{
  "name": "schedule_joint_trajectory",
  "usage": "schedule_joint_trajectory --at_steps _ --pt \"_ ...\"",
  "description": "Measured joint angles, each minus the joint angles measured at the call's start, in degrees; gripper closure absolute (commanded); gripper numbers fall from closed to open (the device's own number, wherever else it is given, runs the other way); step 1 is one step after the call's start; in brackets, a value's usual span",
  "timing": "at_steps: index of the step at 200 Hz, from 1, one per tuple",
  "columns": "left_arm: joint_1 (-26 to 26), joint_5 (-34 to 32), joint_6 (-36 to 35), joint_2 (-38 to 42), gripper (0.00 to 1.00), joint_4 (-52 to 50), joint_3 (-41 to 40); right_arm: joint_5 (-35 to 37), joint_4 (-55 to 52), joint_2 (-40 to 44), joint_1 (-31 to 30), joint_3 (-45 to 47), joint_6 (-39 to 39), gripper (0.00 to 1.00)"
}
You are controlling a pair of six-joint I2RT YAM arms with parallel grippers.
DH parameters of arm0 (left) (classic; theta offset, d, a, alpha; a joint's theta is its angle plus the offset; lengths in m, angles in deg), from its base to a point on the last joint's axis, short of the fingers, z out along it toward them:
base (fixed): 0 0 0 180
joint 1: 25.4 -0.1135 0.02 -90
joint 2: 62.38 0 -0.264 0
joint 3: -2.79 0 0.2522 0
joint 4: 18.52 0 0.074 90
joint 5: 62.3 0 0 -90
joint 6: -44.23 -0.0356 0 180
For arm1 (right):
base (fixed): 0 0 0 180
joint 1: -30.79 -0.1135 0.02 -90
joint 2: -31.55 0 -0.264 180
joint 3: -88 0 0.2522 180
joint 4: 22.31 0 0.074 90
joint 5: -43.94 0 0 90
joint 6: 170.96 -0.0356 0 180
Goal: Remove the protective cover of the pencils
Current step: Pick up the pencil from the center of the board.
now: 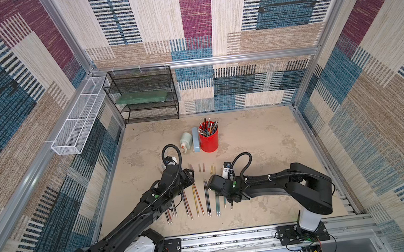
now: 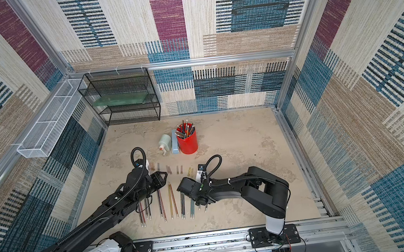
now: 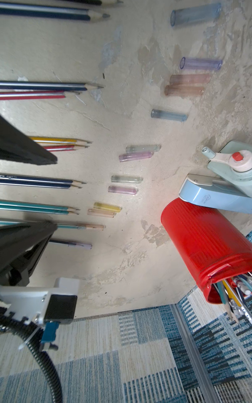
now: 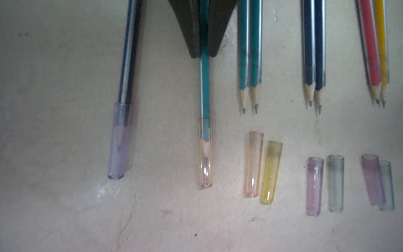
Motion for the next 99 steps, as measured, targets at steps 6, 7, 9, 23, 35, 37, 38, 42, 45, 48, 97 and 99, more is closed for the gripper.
schedule_joint_trajectory --at_steps 6,7,9,23,35,37,38,42,45,48,97,99 --pt "-0.02 0.39 -0.02 -0.26 0.54 0.28 0.02 0.0 0.09 0.61 -0.2 0.22 0.02 0.98" --pt "-0.02 0.39 -0.02 -0.31 0.54 0.31 0.02 0.02 0.09 0.7 -0.22 0.26 0.02 0.98" --pt "-0.02 0.44 -0.02 -0.39 0.54 0.37 0.04 0.02 0.13 0.9 -0.33 0.35 0.02 0.98" --pt "-0.04 2.25 -0.04 -1.09 0.54 0.9 0.2 0.11 0.57 2.71 -0.94 1.38 0.44 0.98" --pt "-0.04 3.3 -0.09 -1.68 0.54 1.38 0.37 0.59 1.25 4.55 -1.64 2.51 0.52 0.98" --pt "-0.04 3.45 -0.11 -1.75 0.54 1.49 0.37 0.59 1.27 4.85 -1.75 2.67 0.61 0.98" --pt "-0.04 3.67 -0.11 -1.84 0.54 1.6 0.39 0.61 1.27 4.96 -1.77 2.71 0.66 0.98" --pt "-0.04 4.35 -0.13 -2.03 0.54 1.9 0.42 0.79 1.53 5.62 -1.97 3.08 0.72 0.98" --pt "-0.04 4.74 -0.22 -2.19 0.54 2.14 0.42 0.94 1.7 6.16 -2.1 3.37 0.74 0.98" --pt "-0.07 5.11 -0.22 -2.34 0.54 2.45 0.42 1.07 1.9 6.6 -2.25 3.63 0.9 0.98" --pt "-0.2 12.28 -0.24 -6.56 0.55 7.28 0.92 0.79 10.34 16.22 -2.62 12.35 3.93 0.98" --pt "-0.2 12.55 -0.24 -6.73 0.55 7.48 0.94 0.72 10.62 16.52 -2.62 12.63 4.07 0.98"
